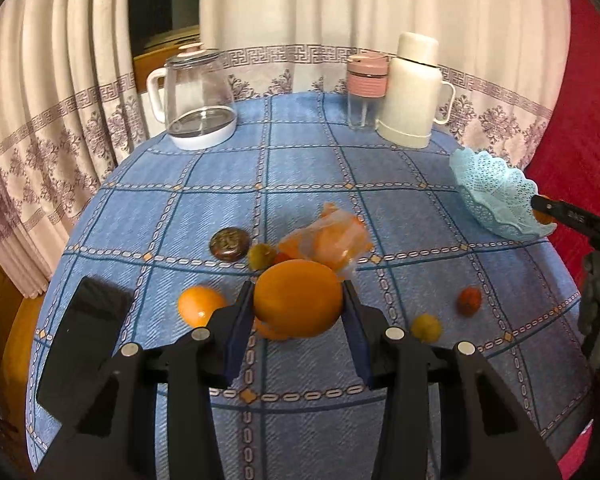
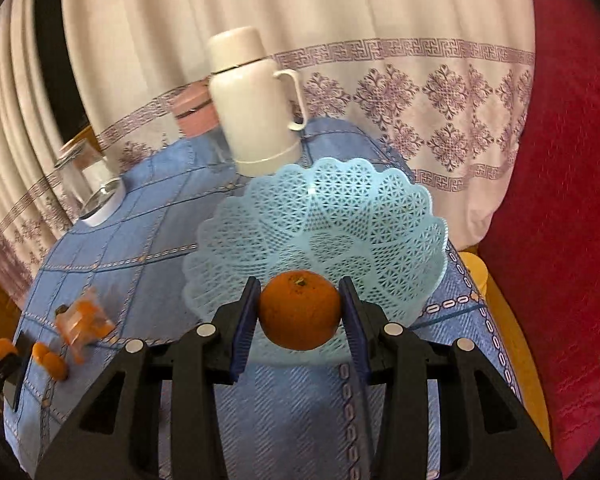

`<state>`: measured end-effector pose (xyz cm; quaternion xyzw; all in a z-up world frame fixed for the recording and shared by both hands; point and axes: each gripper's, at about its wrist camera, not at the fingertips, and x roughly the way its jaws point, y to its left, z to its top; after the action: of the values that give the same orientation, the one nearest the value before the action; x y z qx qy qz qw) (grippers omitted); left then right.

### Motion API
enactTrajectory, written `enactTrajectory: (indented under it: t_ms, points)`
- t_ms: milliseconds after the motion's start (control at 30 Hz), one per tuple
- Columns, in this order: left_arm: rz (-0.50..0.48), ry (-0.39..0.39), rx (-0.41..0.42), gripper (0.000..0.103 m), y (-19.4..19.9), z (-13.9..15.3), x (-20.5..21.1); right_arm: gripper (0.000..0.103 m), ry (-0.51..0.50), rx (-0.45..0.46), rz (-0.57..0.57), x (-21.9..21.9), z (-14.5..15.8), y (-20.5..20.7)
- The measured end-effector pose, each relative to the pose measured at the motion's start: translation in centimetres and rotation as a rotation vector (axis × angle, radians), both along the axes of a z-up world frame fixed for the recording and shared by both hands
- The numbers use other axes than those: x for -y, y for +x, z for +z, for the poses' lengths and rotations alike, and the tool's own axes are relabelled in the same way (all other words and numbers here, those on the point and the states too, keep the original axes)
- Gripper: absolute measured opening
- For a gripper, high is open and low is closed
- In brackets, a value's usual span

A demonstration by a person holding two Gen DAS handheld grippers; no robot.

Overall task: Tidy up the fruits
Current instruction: 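Carry the tangerine into the blue lace basket and open the right tool, then lower the held orange into the basket and open the left tool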

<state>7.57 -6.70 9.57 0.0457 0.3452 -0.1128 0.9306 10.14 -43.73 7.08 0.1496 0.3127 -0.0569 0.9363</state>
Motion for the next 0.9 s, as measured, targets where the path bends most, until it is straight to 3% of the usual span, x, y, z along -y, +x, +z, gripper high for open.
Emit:
enactTrajectory:
  t_ms: [167,233,267,300,667,900]
  points:
    - [-0.025,0.012,-0.003,0.043,0.5,0.1,1.7,0.042,0.013,-0.005,-0.012,0.5,-0.6,0.8]
    - [-0.037,0.016,-0.006,0.043,0.7,0.1,2.4,0.050,0.027,0.005,-0.022,0.8,-0.6,0.7]
    - [-0.045,0.018,-0.007,0.043,0.8,0.1,2.8,0.065,0.035,0.018,-0.031,1.0,-0.5,0.5]
    - [-0.052,0.021,-0.007,0.043,0.9,0.2,3.2,0.069,0.038,0.035,-0.039,1.2,-0.4,0.3]
    - [-0.159,0.018,0.001,0.043,2.3,1.1,8.7,0.069,0.059,0.150,-0.167,3.3,0.5,-2.2]
    - [-0.267,-0.009,0.005,0.043,3.6,1.8,14.2,0.069,0.073,0.150,-0.206,4.1,-0.1,-2.7]
